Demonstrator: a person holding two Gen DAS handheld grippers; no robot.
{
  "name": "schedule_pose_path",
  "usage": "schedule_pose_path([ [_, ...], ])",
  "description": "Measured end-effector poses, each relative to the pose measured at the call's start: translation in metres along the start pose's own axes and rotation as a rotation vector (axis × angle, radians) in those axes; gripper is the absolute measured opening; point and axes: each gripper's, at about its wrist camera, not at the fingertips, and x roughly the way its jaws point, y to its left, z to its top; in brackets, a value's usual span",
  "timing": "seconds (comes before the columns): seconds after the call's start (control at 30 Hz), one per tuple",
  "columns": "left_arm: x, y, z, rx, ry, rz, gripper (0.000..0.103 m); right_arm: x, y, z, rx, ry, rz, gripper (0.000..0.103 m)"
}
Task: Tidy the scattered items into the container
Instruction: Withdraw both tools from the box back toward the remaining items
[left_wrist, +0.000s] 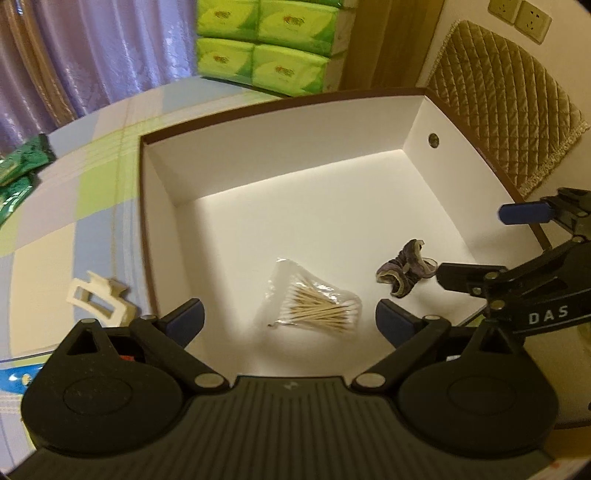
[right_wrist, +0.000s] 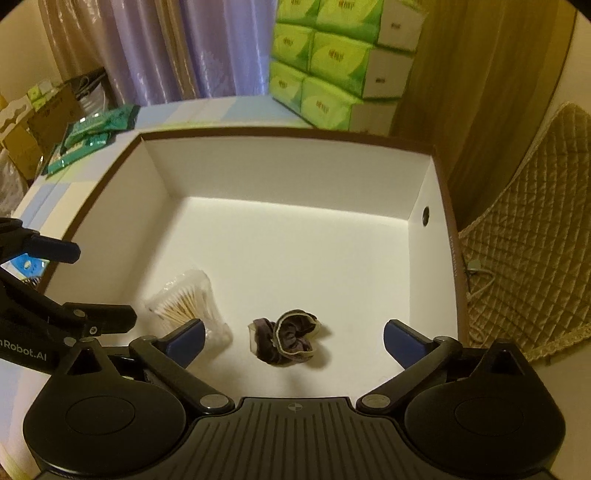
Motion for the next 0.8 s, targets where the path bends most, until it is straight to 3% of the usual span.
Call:
schedule_pose_path([
  [0.23,-0.03,0.008,-0.011,-0.016,-0.056,0.02,0.098,-0.024,0.014,-0.008,0.041,-0.077,-0.023,0.101],
  [0.8,-0.106,0.04,-0.066,-0.025,-0.154,0.019,0.098,-0.077,0.063,-0.045,0.121,-0.166,-0.029,0.101],
])
